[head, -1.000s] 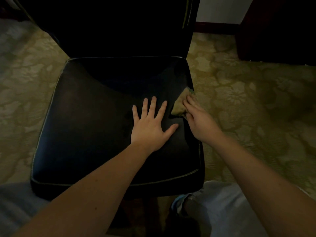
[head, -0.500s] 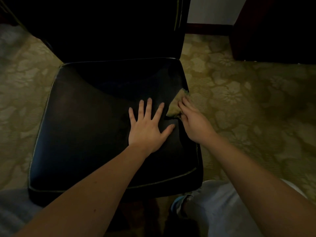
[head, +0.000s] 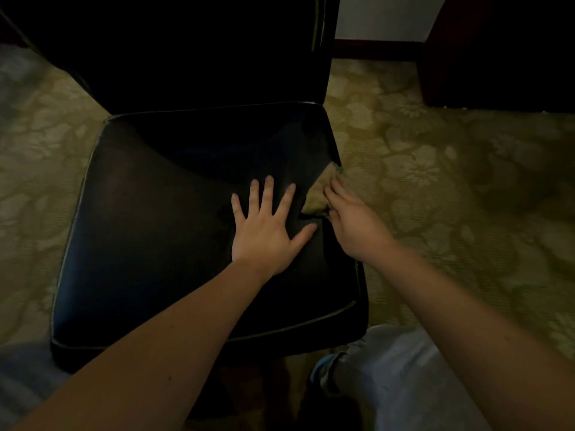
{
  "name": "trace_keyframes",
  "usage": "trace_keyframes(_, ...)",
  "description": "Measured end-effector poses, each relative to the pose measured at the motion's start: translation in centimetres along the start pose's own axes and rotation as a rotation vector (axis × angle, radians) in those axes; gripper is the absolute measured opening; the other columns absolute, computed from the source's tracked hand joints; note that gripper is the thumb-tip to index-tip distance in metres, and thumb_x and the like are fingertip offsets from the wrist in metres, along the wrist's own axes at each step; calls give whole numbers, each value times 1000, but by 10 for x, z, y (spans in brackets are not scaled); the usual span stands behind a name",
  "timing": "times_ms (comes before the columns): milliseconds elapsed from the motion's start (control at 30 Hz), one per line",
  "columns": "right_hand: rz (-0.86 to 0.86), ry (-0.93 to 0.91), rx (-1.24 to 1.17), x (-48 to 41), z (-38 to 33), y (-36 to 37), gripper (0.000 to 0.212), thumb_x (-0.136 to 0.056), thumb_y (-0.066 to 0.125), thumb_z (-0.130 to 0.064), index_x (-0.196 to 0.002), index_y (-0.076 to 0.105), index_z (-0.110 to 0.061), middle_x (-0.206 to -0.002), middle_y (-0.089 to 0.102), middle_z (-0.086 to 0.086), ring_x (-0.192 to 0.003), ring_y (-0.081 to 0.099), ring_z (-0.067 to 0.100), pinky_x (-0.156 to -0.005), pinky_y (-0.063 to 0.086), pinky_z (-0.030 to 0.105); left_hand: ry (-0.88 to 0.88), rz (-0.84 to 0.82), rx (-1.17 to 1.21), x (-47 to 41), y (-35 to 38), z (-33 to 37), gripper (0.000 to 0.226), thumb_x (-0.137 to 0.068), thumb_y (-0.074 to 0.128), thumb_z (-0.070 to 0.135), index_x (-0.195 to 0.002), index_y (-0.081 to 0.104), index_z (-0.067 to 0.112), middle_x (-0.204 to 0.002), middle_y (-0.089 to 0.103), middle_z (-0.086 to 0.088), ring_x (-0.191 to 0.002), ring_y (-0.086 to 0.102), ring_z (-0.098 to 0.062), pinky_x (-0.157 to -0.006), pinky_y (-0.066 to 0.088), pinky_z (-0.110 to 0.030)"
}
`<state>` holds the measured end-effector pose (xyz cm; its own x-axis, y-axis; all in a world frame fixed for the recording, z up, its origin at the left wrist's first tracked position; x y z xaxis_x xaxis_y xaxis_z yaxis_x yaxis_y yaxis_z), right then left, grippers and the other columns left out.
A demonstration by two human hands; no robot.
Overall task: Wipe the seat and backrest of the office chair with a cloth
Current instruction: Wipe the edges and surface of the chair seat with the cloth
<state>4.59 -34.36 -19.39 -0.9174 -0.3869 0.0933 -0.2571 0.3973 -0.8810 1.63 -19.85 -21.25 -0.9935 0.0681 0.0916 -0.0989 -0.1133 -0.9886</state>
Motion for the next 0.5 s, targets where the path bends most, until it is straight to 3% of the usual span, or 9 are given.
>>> trace_keyframes(233,20,49,23,-33,3,-9,52,-103,38,-10,-152,23,-2,-163,13,11,-151,10,18,-110,-1,13,-13,-1,1,-2,0,1,85,-92,13,82,-162,-3,36,-171,-6,-7,-157,-10,-31,-123,-5,-62)
trace_keyframes(500,-8,-25,102,4,-3,1,54,-103,38,-14,-153,21,-2,-163,11,10,-151,8,18,-116,1,19,-9,-7,8,-1,0,2,86,-91,13,83,-162,-4,36,-171,-8,-7,-157,-12,-31,-123,-4,-61)
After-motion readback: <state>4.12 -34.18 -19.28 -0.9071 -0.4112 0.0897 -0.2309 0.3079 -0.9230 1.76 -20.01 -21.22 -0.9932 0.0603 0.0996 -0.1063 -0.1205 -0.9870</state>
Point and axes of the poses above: each hand's wrist, its own x-axis away from the middle knuckle, its own y-axis out of the palm, z = x × y, the point moved 9 cm from there along -x, towards the middle knuckle
